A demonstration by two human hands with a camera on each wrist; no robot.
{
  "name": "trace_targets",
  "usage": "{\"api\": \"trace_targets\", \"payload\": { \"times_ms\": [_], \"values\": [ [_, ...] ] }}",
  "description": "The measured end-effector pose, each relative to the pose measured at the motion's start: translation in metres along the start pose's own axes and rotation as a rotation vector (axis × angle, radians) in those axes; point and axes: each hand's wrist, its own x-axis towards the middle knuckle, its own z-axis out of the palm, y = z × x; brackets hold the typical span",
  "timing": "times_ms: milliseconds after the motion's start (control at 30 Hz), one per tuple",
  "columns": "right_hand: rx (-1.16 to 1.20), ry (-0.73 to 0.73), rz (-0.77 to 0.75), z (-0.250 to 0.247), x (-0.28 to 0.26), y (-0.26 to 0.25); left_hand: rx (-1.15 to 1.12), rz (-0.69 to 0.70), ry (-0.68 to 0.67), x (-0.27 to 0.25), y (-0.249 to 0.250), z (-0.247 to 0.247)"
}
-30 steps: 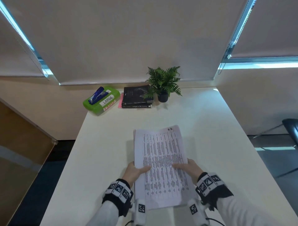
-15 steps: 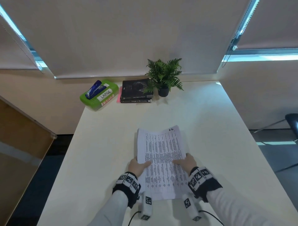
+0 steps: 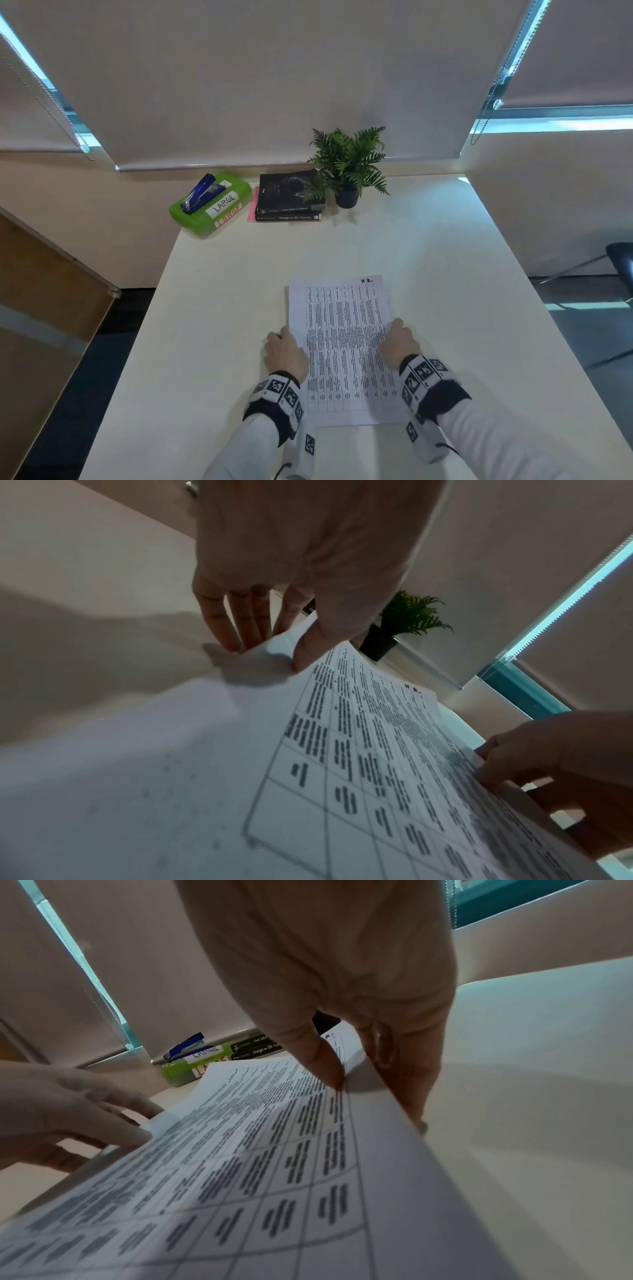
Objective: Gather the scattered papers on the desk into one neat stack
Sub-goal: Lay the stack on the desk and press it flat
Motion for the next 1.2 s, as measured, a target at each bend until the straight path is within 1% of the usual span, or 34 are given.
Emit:
{"api": "trace_targets", "payload": {
  "times_ms": [67,133,167,200,233,267,300,333,367,433,500,567,667,733,800,833,933,1000,1200],
  "values": [
    [-0.050,-0.009,0.001,-0.002,0.001,0.000,0.073,-0.021,-0.028,0.001,0.003,-0.003],
    [-0.105,-0.019,0.001,-0.008,0.001,0.000,0.139,-0.039,-0.009,0.003,0.007,-0.005],
    [-0.131,-0.002,-0.005,-0.013,0.002,-0.001,0.168,-0.030,0.043,0.005,0.010,-0.006],
    [-0.159,0.050,-0.030,-0.019,0.004,-0.003,0.186,0.014,0.125,0.007,0.014,-0.008],
    [-0.186,0.135,-0.083,-0.025,0.006,-0.006,0.185,0.099,0.211,0.009,0.018,-0.009],
    [-0.197,0.225,-0.167,-0.030,0.008,-0.012,0.169,0.212,0.276,0.013,0.023,-0.008],
    [-0.181,0.297,-0.280,-0.032,0.012,-0.019,0.161,0.332,0.297,0.018,0.029,-0.008],
    [-0.161,0.338,-0.402,-0.032,0.016,-0.027,0.171,0.441,0.278,0.024,0.035,-0.007],
    [-0.163,0.349,-0.515,-0.030,0.019,-0.035,0.200,0.525,0.247,0.031,0.041,-0.004],
    [-0.235,0.321,-0.688,-0.022,0.026,-0.050,0.288,0.601,0.182,0.047,0.051,0.000],
    [-0.316,0.266,-0.772,-0.010,0.036,-0.058,0.359,0.599,0.135,0.060,0.054,0.004],
    [-0.339,0.225,-0.786,0.000,0.045,-0.061,0.388,0.590,0.114,0.068,0.054,0.006],
    [-0.359,0.209,-0.832,0.012,0.058,-0.055,0.386,0.624,0.117,0.075,0.048,0.007],
    [-0.344,0.113,-0.843,0.017,0.068,-0.046,0.371,0.641,0.109,0.080,0.043,0.008],
    [-0.390,0.004,-0.824,0.017,0.078,-0.039,0.399,0.655,0.048,0.086,0.037,0.012],
    [-0.442,-0.021,-0.828,0.016,0.082,-0.037,0.422,0.663,0.014,0.089,0.033,0.014],
    [-0.574,-0.027,-0.825,0.013,0.093,-0.031,0.453,0.676,-0.040,0.100,0.022,0.020],
    [-0.579,-0.023,-0.785,0.010,0.097,-0.027,0.455,0.677,-0.036,0.105,0.017,0.021],
    [-0.552,0.034,-0.673,0.004,0.099,-0.015,0.410,0.583,-0.050,0.110,0.011,0.018]
  ]
}}
